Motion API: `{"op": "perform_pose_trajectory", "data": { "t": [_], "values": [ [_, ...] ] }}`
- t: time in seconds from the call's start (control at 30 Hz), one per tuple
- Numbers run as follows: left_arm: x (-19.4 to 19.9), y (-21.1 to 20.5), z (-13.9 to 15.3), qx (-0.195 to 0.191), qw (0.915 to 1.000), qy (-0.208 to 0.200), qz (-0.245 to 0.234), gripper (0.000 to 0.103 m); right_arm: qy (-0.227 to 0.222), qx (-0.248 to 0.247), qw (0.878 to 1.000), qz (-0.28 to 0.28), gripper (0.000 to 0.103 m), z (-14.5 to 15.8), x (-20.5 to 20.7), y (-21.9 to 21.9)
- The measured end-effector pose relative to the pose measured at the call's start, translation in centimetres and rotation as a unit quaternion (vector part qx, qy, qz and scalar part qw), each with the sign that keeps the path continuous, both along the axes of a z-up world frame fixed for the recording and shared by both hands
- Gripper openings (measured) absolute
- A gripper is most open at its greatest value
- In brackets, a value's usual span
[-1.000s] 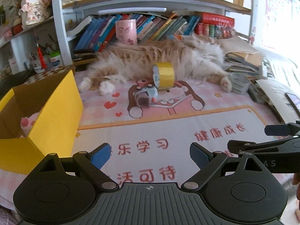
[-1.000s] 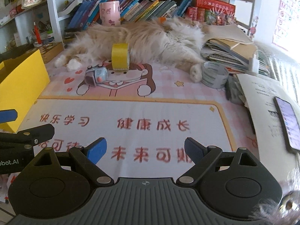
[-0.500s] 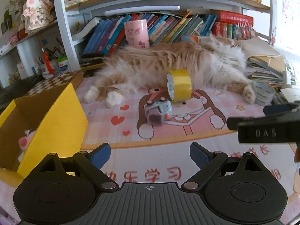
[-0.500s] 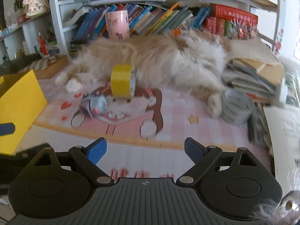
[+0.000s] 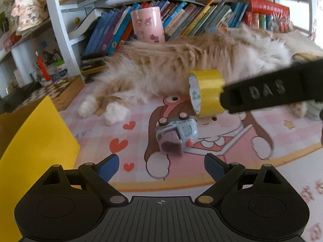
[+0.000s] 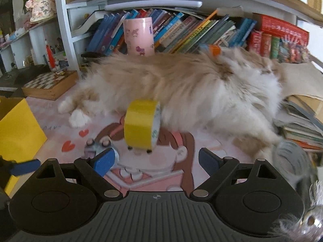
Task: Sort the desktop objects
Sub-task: 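Grasp the grey toy truck with the left tool while the right tool grasps the yellow tape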
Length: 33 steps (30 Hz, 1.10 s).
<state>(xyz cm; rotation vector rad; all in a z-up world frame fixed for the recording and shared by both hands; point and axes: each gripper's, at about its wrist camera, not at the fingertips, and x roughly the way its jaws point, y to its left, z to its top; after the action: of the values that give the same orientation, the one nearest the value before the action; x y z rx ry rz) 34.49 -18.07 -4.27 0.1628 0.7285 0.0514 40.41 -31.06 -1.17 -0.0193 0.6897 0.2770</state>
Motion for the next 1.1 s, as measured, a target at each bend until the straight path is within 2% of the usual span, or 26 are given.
{"op": "perform_pose_trajectory", "data": {
  "t": [0.13,0.4,0.6,0.73,0.83,0.97,1.1],
  "values": [
    [1.8,-0.5,-0.9,0.008,1.0000,0.000,-0.002,0.094,-0.013,-0.016,1.000,0.016,0.089,-0.5,1.9,1.5],
    [4.6,-1.5,-2.4,0.009,0.9999,-0.005,-0.012,0.092,0.004,-0.018,0.999,0.032,0.088,-1.5,5.4,3.1],
    [5.9,-1.2,-2.6,-0.007,0.9999,-0.007,-0.013,0.092,0.021,-0.021,0.999,0.031,0.087,-2.3,7.2,3.4],
    [6.4,-1.0,-3.2,-0.008,0.9997,-0.006,-0.023,0.082,0.034,-0.018,0.999,0.032,0.087,-2.6,8.1,3.6],
    [6.1,-0.8,-3.1,-0.012,0.9993,-0.012,-0.033,0.064,0.041,-0.016,0.999,0.028,0.086,-2.7,8.5,3.6],
    [5.7,-0.2,-2.9,-0.011,0.9993,-0.007,-0.036,0.064,0.041,-0.020,0.999,0.030,0.085,-2.8,8.6,3.7],
    [4.3,1.1,-2.3,-0.020,0.9996,0.006,-0.018,0.064,0.044,-0.023,0.998,0.025,0.080,-2.8,8.7,3.8]
  ]
}}
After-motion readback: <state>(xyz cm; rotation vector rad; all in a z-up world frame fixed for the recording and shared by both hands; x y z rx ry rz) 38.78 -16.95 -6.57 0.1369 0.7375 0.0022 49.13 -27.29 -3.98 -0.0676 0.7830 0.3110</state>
